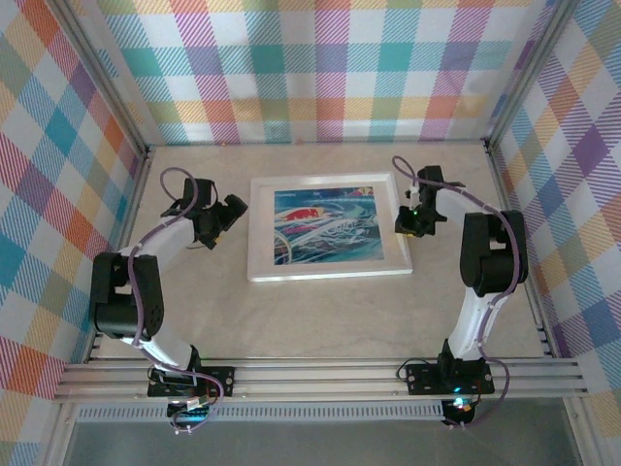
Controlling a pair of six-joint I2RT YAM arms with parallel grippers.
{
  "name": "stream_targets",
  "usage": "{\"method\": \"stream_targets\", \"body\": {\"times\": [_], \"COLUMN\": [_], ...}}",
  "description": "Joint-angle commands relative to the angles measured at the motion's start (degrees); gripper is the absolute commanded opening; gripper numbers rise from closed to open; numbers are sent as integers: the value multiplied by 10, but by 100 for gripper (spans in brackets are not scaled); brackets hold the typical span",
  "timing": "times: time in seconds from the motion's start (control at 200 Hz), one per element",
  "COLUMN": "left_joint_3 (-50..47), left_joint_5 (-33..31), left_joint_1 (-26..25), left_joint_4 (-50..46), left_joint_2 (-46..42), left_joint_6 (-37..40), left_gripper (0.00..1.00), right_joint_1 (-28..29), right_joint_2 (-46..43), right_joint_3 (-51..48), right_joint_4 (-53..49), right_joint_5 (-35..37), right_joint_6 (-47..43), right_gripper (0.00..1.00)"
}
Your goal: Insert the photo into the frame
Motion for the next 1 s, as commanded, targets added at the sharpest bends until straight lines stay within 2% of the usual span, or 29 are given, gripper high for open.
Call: {"method": "stream_targets", "body": {"times": [0.0, 0.09, 0.115, 0.175, 0.295, 0.385, 0.465, 0.565, 0.78, 0.9, 0.995], "left_joint_3": [-15, -30, -34, -41, -48, -73, -124, -181, -232, -259, -273], "left_joint_5": [-6, -17, -24, -54, -156, -241, -296, -325, -321, -312, -293], "left_joint_1": [15, 23, 25, 26, 27, 27, 28, 27, 26, 26, 23], "left_joint_4": [-2, -6, -7, -34, -61, -40, 33, 96, 198, 269, 320], "left_joint_2": [-39, -58, -64, -78, -107, -132, -154, -170, -168, -146, -130], "left_joint_6": [18, 27, 31, 55, 121, 160, 187, 211, 253, 284, 305], "left_gripper": [100, 100, 100, 100, 100, 100, 100, 100, 100, 100, 99], "right_joint_1": [-1, -1, -1, -2, -13, -26, -30, -38, -46, -46, -46], "right_joint_2": [-22, -34, -39, -51, -108, -170, -211, -245, -319, -318, -308], "right_joint_3": [-1, -9, -14, -24, -67, -128, -186, -251, -425, -484, -517], "right_joint_4": [-10, -4, -1, 10, 61, 131, 199, 283, 562, 676, 765], "right_joint_5": [-12, -27, -26, -15, 32, 63, 99, 126, 153, 191, 196], "right_joint_6": [29, 39, 42, 40, 44, 50, 29, 8, -6, -18, -28], "right_gripper": [22, 22, 25, 45, 70, 100, 99, 99, 99, 99, 99]}}
